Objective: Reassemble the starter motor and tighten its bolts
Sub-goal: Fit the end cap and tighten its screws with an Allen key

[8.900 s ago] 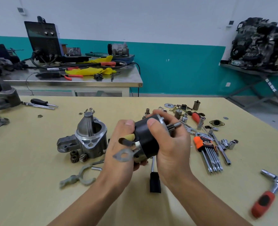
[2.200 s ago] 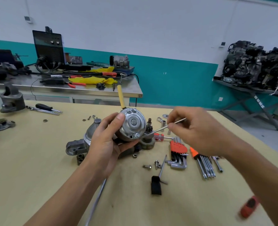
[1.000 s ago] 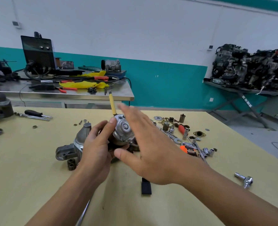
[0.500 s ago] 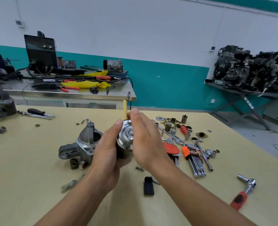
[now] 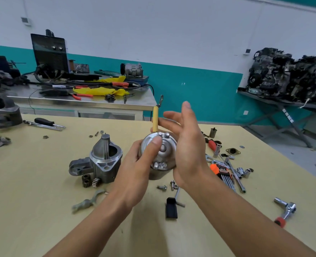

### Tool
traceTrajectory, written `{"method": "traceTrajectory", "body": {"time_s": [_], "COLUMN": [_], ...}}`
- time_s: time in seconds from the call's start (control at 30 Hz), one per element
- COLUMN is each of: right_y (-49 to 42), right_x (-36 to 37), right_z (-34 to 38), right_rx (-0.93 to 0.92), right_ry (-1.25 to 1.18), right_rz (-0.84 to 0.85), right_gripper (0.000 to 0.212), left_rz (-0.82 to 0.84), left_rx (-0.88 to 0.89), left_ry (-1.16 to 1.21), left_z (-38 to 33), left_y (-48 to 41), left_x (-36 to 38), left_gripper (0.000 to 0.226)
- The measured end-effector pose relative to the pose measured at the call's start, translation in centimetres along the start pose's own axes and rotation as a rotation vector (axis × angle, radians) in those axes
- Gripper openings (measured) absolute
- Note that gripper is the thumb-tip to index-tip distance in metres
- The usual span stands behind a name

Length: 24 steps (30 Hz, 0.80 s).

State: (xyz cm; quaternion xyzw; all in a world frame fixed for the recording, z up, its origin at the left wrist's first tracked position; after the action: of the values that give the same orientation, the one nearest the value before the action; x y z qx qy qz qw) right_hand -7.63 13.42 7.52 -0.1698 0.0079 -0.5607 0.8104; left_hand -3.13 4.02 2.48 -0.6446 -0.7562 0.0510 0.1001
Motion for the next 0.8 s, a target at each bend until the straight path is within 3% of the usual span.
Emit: {"method": "traceTrajectory", "body": {"time_s": [0.13, 0.23, 0.37, 0.4, 0.5, 0.57, 0.7, 0.8], "right_y": [0.2, 0.1, 0.2, 0.5, 0.7, 0.2, -0.2, 0.5], "right_x": [0.9, 1.0, 0.4, 1.0, 2.7, 2.6, 2.1, 2.3], "right_z": [1.5, 3.1, 4.5, 3.8, 0.7, 0.6, 0.8, 0.3], "right_rx": [-0.004, -0.151, -0.570, -0.558, -0.256, -0.232, -0.213, -0.198], "right_ry": [0.094, 0.354, 0.537, 0.604, 0.728, 0.651, 0.079, -0.065], "right_rz": [0.116, 0.171, -0.203, -0.239, -0.130, -0.112, -0.046, 0.048], "right_gripper": [0.068, 0.048, 0.050, 0.049, 0.044, 0.044, 0.042, 0.034], "left_rz": [-0.047, -0.104, -0.108, -0.100, -0.080, -0.088, -0.015, 0.033], "left_rx": [-0.008, 0.010, 0.044, 0.052, 0.054, 0.065, 0.158, 0.212], "left_ry": [0.118, 0.180, 0.171, 0.176, 0.192, 0.201, 0.223, 0.299], "left_z": [-0.1, 0.1, 0.3, 0.4, 0.3, 0.0, -0.8, -1.2], "left_y": [0.1, -0.1, 0.0, 0.0, 0.2, 0.3, 0.3, 0.3], "left_x": [0.0, -0.1, -0.1, -0.1, -0.2, -0.4, -0.4, -0.7], "left_gripper": [0.060, 0.053, 0.050, 0.048, 0.034, 0.029, 0.056, 0.061]}}
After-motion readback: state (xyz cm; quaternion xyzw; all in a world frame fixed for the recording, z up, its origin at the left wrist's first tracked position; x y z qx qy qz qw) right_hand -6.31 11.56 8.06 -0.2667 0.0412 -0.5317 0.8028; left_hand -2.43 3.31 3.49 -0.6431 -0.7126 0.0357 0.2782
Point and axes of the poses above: each hand's wrist, its own y-axis away from the middle knuckle, its own x-axis out of the palm, z = x × y, the point moved 2 cm from there along -y, towards the middle knuckle, and after that the axes turned 6 degrees about z, right-handed, at the moved point
